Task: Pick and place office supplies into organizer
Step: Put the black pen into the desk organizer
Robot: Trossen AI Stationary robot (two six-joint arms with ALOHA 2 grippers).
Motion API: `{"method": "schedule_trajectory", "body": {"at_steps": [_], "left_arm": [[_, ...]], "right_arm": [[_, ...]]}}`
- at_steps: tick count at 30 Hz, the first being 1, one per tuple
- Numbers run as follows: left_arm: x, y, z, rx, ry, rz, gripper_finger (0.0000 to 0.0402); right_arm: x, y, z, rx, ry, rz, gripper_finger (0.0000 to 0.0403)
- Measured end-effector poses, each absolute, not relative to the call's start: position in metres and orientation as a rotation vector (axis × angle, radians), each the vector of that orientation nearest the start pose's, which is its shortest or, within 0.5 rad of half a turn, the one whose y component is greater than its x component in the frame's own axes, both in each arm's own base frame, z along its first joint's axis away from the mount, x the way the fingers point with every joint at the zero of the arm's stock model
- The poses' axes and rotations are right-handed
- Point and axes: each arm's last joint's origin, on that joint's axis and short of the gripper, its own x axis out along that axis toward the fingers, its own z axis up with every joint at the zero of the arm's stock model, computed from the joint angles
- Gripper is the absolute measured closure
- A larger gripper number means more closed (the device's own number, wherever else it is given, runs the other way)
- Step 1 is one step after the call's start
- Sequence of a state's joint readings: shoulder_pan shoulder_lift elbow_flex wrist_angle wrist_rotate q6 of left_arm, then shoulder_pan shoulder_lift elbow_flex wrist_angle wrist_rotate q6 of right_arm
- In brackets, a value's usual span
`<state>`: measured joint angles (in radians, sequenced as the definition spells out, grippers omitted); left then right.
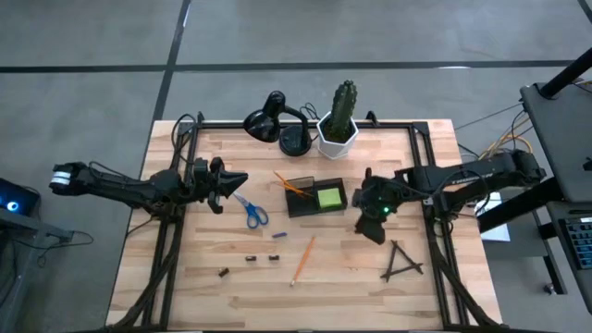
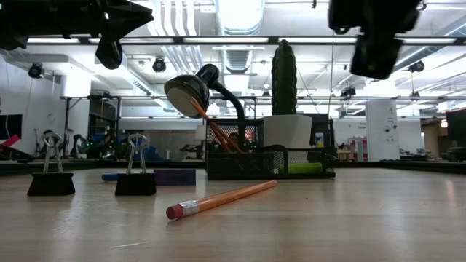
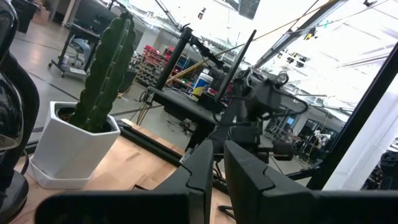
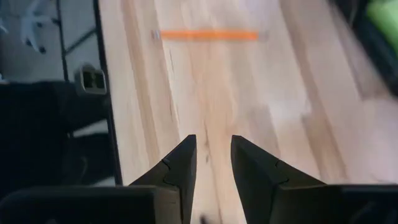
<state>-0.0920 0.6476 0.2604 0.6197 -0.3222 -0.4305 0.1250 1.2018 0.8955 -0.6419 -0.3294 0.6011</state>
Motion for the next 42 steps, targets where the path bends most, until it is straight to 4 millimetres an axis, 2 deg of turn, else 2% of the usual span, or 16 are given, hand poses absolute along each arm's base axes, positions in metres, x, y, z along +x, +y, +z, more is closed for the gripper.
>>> {"method": "schedule_trajectory", "body": {"at_steps": [11,17,29,34,42], "left_arm": [[0.152,-0.005,0.248,-0.475,-0.274,0.177,0.0378],[0.152,-0.005,0.247,-0.474,-0.273,0.178,0.0378],[0.152,-0.005,0.247,-0.475,-0.273,0.177,0.0378],[0.152,-0.005,0.247,-0.469,-0.272,0.178,0.0378],[0.152,-0.005,0.247,-0.448,-0.269,0.181,0.0378]], "right_arm": [[0.202,0.061,0.244,0.723,1.348,-0.001,0.0321],[0.188,0.063,0.24,0.815,1.497,-0.181,0.0327],[0.177,0.071,0.235,0.807,1.58,-0.243,0.0309],[0.174,0.085,0.235,0.723,1.578,-0.132,0.0288],[0.174,0.119,0.235,0.325,1.401,0.378,0.0274]]}}
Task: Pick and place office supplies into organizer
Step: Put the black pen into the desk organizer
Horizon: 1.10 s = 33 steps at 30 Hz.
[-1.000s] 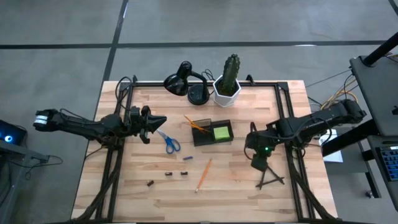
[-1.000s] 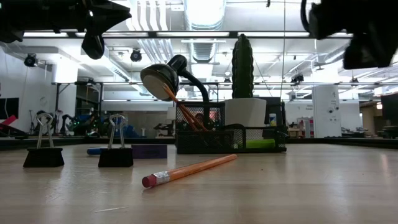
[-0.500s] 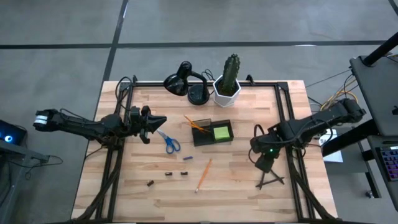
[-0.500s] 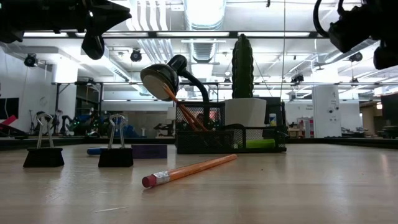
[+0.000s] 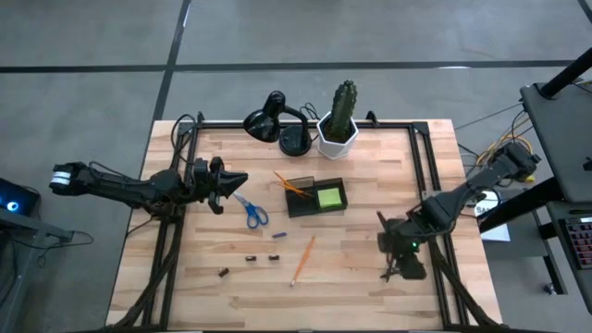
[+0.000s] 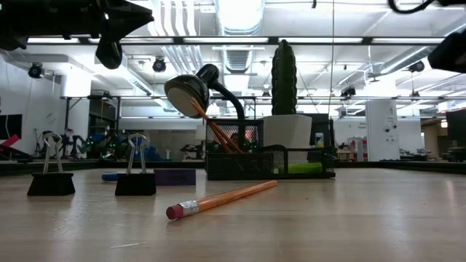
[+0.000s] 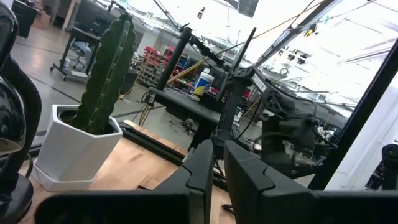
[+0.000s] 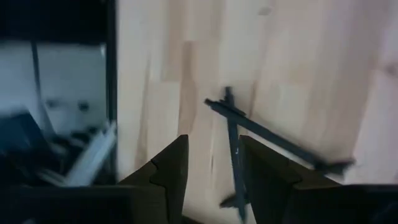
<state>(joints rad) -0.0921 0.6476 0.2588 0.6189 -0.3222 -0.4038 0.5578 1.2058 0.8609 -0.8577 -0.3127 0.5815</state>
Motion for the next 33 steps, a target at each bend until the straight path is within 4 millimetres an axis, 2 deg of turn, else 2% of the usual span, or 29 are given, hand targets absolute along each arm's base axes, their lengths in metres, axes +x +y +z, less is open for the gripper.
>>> {"method": "schedule_trajectory", "body": {"at_steps": [5,13,25,33], "left_arm": [[0.152,-0.005,0.247,-0.449,-0.27,0.18,0.0378],[0.152,-0.005,0.247,-0.453,-0.27,0.18,0.0378],[0.152,-0.005,0.247,-0.456,-0.27,0.18,0.0378],[0.152,-0.005,0.247,-0.456,-0.27,0.18,0.0378]], "right_arm": [[0.17,0.128,0.226,0.008,1.348,0.619,0.0279],[0.18,0.134,0.203,-0.311,1.339,0.751,0.028],[0.19,0.141,0.15,-0.411,1.567,0.767,0.028],[0.192,0.142,0.133,-0.415,1.639,0.753,0.028]]}}
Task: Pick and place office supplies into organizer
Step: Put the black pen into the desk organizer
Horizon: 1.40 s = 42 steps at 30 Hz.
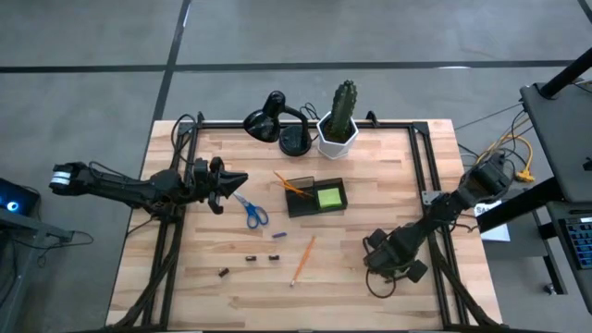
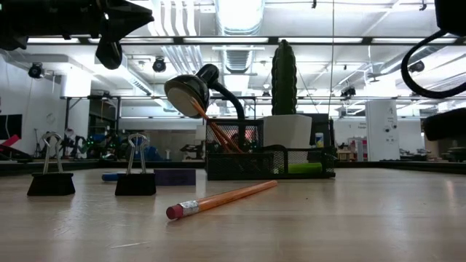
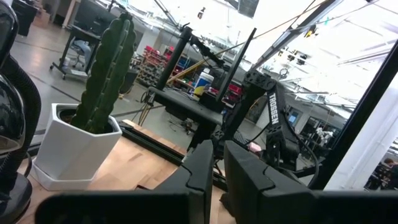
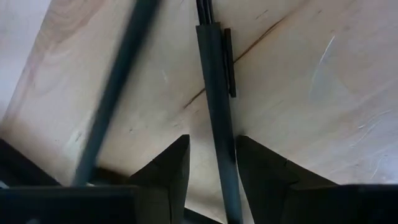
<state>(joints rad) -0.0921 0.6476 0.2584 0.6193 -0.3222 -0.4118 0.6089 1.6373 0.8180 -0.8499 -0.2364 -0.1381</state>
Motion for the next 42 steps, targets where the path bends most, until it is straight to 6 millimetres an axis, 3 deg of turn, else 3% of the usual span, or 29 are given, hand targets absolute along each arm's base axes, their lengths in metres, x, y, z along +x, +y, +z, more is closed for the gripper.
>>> {"method": "schedule_trajectory", "body": {"at_steps": [15,25,32,42], "left_arm": [[0.152,-0.005,0.247,-0.456,-0.27,0.18,0.0378],[0.152,-0.005,0.247,-0.456,-0.27,0.18,0.0378],[0.152,-0.005,0.247,-0.456,-0.27,0.18,0.0378],[0.152,-0.005,0.247,-0.456,-0.27,0.18,0.0378]], "right_arm": [[0.193,0.142,0.13,-0.436,1.59,0.767,0.0304],[0.192,0.141,0.127,-0.512,1.558,0.814,0.0382],[0.194,0.142,0.128,-0.526,1.53,0.834,0.0383],[0.21,0.141,0.146,-0.458,1.441,0.743,0.0384]]}}
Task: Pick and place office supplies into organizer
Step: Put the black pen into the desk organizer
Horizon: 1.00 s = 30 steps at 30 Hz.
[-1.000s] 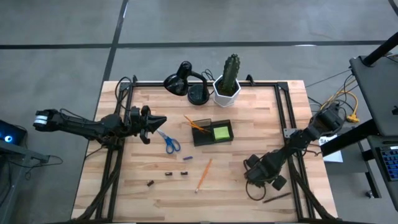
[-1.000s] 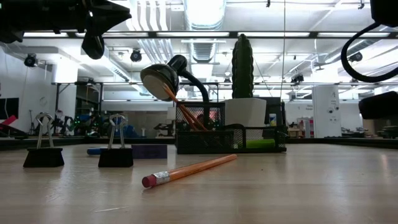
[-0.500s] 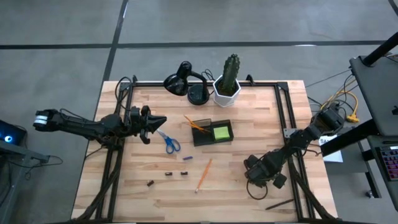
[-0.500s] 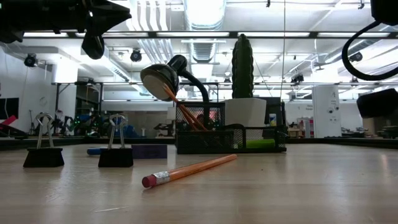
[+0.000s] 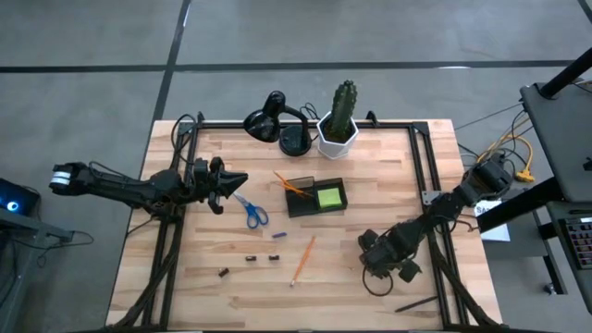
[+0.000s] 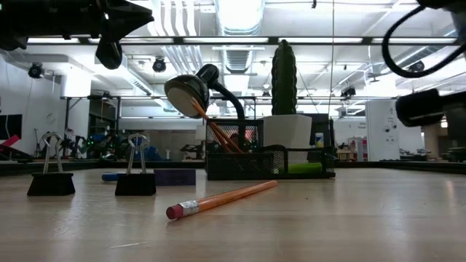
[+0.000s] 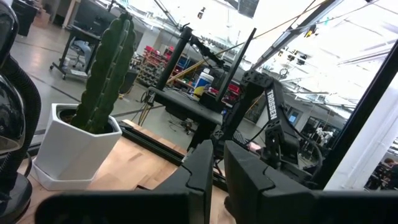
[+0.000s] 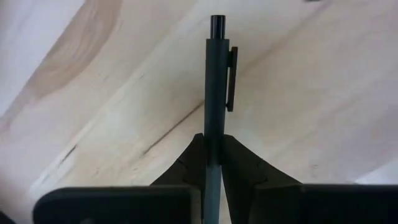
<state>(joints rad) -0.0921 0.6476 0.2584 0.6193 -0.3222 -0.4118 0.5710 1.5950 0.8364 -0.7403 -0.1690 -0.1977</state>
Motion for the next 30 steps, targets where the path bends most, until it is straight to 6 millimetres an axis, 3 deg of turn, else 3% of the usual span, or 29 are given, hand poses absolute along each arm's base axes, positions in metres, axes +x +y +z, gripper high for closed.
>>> {"method": "schedule_trajectory", "body": {"at_steps": [14,21,30], "left_arm": [[0.152,-0.005,0.247,-0.456,-0.27,0.18,0.0378],[0.152,-0.005,0.247,-0.456,-0.27,0.18,0.0378],[0.152,-0.005,0.247,-0.456,-0.271,0.18,0.0378]], "right_arm": [[0.223,0.117,0.179,-0.229,1.349,0.576,0.0385],[0.228,0.104,0.204,-0.101,1.186,0.487,0.0385],[0.245,0.081,0.228,-0.021,0.935,0.241,0.0385]]}}
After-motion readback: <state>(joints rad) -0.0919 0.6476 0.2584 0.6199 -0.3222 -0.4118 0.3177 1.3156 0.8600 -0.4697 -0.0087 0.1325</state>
